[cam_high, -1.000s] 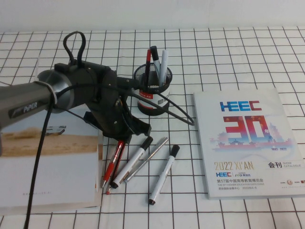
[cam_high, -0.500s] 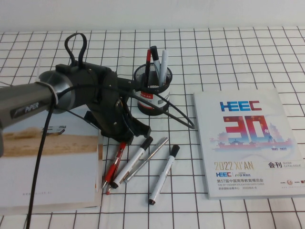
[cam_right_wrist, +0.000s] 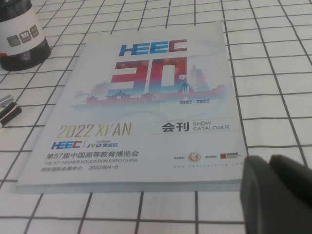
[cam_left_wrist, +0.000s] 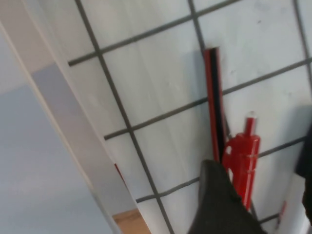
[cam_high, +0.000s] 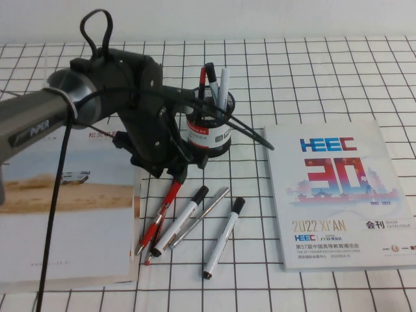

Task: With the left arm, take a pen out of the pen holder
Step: 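Take a marker out of the pen holder and lay it on the table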

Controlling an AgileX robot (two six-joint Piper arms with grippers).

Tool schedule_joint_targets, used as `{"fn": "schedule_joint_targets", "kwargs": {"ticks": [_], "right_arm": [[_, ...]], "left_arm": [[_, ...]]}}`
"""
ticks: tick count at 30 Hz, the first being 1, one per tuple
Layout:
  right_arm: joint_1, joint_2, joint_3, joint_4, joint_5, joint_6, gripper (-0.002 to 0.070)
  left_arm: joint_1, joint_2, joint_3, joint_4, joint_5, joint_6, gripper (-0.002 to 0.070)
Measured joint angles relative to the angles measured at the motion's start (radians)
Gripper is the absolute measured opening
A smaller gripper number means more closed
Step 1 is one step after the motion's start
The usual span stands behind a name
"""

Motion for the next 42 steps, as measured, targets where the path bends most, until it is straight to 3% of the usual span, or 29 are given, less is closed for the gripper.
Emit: {"fn": "schedule_joint_targets", "kwargs": {"ticks": [3, 8, 11, 19, 33, 42], "right_arm": [[0.0, 0.0, 0.0, 0.0, 0.0, 0.0, -0.0015], [0.0, 0.0, 0.0, 0.0, 0.0, 0.0, -0.0015], [0.0, 0.0, 0.0, 0.0, 0.0, 0.0, -0.0015], [0.0, 0.0, 0.0, 0.0, 0.0, 0.0, -0.0015], [0.0, 0.0, 0.0, 0.0, 0.0, 0.0, -0.0015], [0.0, 0.0, 0.0, 0.0, 0.0, 0.0, -0.0015]], "left_arm": [[0.0, 0.0, -0.068, 0.0, 0.048, 0.011, 0.0285], [0.0, -0.039, -0.099, 0.002, 0.058, 0.011, 0.0064], [0.0, -0.11, -0.1, 0.014, 0.041, 0.011, 0.0017], [0.0, -0.41, -0.011, 0.041, -0.073, 0.011, -0.0001], [0.0, -1.104, 0.73, 0.079, -0.526, 0.002, -0.0003], [0.0, -1.43, 1.061, 0.079, -0.734, -0.083, -0.0003]]}}
